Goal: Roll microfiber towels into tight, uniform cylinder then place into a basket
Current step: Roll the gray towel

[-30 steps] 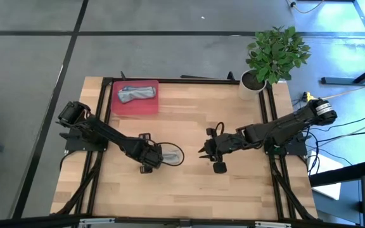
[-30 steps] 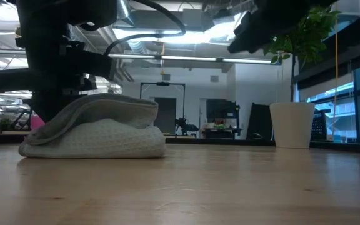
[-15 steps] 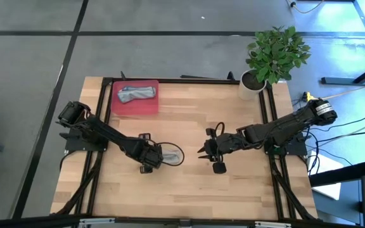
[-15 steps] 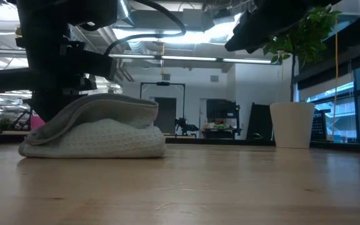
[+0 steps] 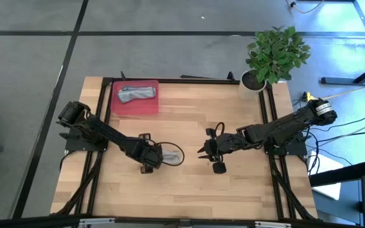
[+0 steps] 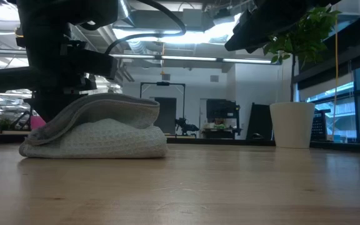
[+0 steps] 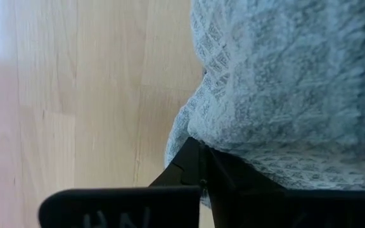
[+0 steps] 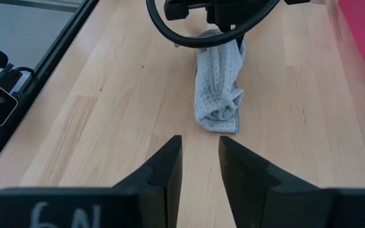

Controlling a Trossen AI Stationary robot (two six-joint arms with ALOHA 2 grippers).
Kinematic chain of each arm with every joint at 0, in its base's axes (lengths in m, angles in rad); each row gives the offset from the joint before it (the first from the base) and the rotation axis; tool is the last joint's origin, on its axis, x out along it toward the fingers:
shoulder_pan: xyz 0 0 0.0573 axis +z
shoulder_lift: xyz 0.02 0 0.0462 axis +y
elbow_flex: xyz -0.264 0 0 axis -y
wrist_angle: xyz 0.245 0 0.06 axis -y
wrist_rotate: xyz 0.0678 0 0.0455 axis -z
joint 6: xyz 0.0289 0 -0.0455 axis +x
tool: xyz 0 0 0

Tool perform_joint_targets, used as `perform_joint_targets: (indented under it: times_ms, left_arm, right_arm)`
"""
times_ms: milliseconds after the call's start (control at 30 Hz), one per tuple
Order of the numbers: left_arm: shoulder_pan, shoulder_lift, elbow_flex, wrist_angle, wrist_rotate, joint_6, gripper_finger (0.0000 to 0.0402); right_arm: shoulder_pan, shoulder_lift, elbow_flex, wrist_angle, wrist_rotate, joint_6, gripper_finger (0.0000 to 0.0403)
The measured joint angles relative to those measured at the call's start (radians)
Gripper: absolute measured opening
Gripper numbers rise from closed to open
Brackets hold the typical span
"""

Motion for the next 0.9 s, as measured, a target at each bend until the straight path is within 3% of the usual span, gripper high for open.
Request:
perform_joint_targets:
  times_ms: [433,900]
  left_arm:
    - [0.0,0.0,0.0,0.024,-0.001,-0.024,0.0017]
    - [0.0,-0.028,0.001,0.007,-0.006,-0.017,0.0186]
  right_arm:
    - [0.0,0.0,0.0,0.0,0.0,0.0,0.0106]
    - [0.0,0.0,0.0,0.0,0.0,0.0,0.0106]
